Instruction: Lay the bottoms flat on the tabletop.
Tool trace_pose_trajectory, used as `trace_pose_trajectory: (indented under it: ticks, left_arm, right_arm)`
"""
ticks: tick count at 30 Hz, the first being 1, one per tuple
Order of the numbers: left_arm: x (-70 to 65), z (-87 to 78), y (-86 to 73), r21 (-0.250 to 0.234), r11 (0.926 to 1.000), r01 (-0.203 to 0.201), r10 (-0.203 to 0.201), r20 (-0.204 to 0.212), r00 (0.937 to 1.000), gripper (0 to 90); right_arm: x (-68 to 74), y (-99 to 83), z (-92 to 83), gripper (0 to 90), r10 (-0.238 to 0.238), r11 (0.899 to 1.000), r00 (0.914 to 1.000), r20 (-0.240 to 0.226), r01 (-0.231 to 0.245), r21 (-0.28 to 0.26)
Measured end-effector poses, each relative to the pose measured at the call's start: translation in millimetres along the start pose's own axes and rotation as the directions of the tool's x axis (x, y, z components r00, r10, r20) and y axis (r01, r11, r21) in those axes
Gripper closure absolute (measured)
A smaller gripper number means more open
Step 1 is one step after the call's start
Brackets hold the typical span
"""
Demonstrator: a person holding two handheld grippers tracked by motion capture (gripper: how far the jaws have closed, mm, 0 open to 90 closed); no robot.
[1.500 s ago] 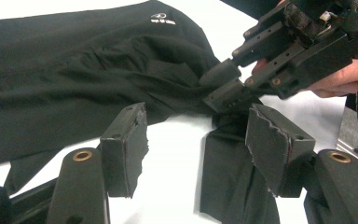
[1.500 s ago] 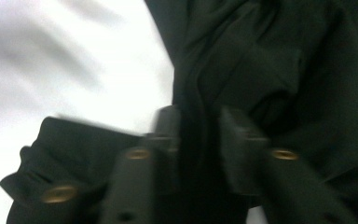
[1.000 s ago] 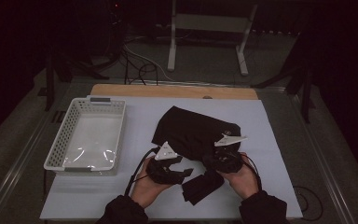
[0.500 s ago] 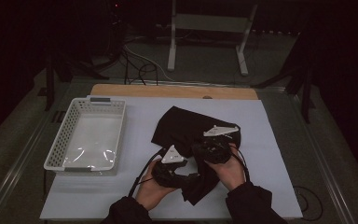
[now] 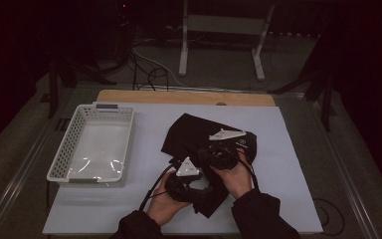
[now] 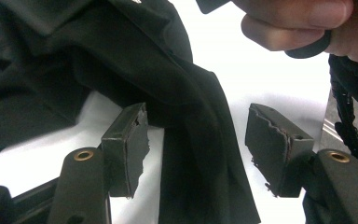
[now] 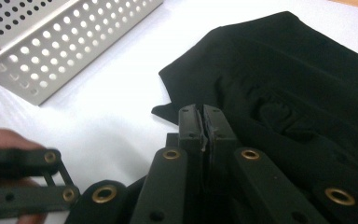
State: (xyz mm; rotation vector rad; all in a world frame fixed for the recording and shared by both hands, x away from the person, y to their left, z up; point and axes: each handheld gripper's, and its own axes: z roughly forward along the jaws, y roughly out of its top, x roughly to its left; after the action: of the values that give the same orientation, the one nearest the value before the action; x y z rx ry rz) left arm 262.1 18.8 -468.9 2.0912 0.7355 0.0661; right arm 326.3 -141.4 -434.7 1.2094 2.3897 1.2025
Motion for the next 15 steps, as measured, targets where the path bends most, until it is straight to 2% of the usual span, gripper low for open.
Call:
trace_pose_trajectory:
  ticks: [9, 12, 15]
  left_arm:
    - [-2.3, 9.9, -3.8, 0.025, 0.9997, -0.002, 0.002, -0.003, 1.0, 41.6]
    - [-2.0, 11.5, -6.0, 0.03, 0.9995, -0.006, 0.006, -0.004, 1.0, 52.0]
    - [-1.8, 9.5, -6.5, 0.012, 0.9999, -0.011, 0.011, 0.0, 0.9999, 75.9]
  right_arm:
    - [1.2, 4.4, 3.6, 87.1, 0.021, 1.0, 0.9998, -0.002, -0.021, -0.013]
    - [1.8, 5.0, 3.6, 87.0, 0.021, 1.0, 0.9998, -0.006, -0.021, -0.01]
    - [0.5, 4.5, 3.9, 86.8, 0.016, 1.0, 0.9998, -0.008, -0.016, -0.005]
